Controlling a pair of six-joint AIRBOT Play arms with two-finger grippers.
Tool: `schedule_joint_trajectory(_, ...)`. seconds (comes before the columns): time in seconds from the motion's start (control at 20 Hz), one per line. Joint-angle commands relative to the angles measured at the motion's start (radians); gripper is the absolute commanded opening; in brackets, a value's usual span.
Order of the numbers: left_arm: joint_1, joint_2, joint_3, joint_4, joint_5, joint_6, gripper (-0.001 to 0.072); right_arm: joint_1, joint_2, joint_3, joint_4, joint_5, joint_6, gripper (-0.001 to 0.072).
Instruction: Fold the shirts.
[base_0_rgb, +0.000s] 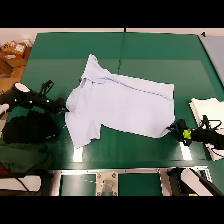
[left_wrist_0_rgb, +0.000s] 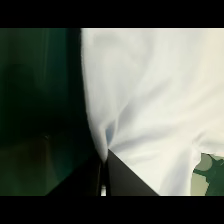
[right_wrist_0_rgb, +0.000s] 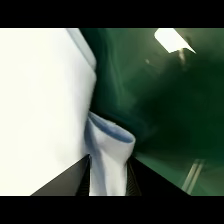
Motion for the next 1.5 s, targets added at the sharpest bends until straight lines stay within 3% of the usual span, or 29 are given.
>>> schedule_joint_trajectory(0.0,0.001,0.0,0.001,0.0,-0.003,0.001,0.0022,0.04,-0.028,-0.009,0.013,-0.082,-0.033,0.0305)
schedule_joint_trajectory(0.1,0.001,0.0,0.001,0.0,-0.005,0.0,0.0022,0.07,-0.048,-0.009,0.026,-0.094,-0.036,0.0242)
schedule_joint_trajectory(0.25,0.001,0.0,0.01,0.004,-0.028,0.0,0.0021,0.072,-0.049,0.009,0.014,-0.074,-0.087,0.0014)
schedule_joint_trajectory(0.4,0.001,0.037,0.052,0.005,-0.082,-0.016,0.002,0.072,-0.032,0.115,0.016,0.032,-0.114,0.0013)
schedule_joint_trajectory(0.6,0.001,0.254,0.163,0.003,-0.124,-0.054,0.002,0.072,0.118,0.464,0.079,0.192,-0.105,0.0013)
schedule_joint_trajectory(0.8,0.001,0.517,0.409,0.002,-0.119,-0.091,0.002,0.043,0.276,0.901,0.08,0.142,-0.048,0.0013)
schedule_joint_trajectory(1.0,0.001,0.71,0.691,0.002,-0.041,-0.103,0.0021,-0.016,0.346,1.202,0.079,0.055,-0.027,0.0013)
schedule_joint_trajectory(1.2,0.001,0.764,0.916,0.005,-0.014,-0.129,0.0022,-0.024,0.372,1.321,0.075,-0.009,-0.027,0.0013)
schedule_joint_trajectory(1.45,0.001,0.713,0.939,0.009,-0.05,-0.155,0.0022,-0.024,0.361,1.248,0.075,-0.012,-0.027,0.0013)
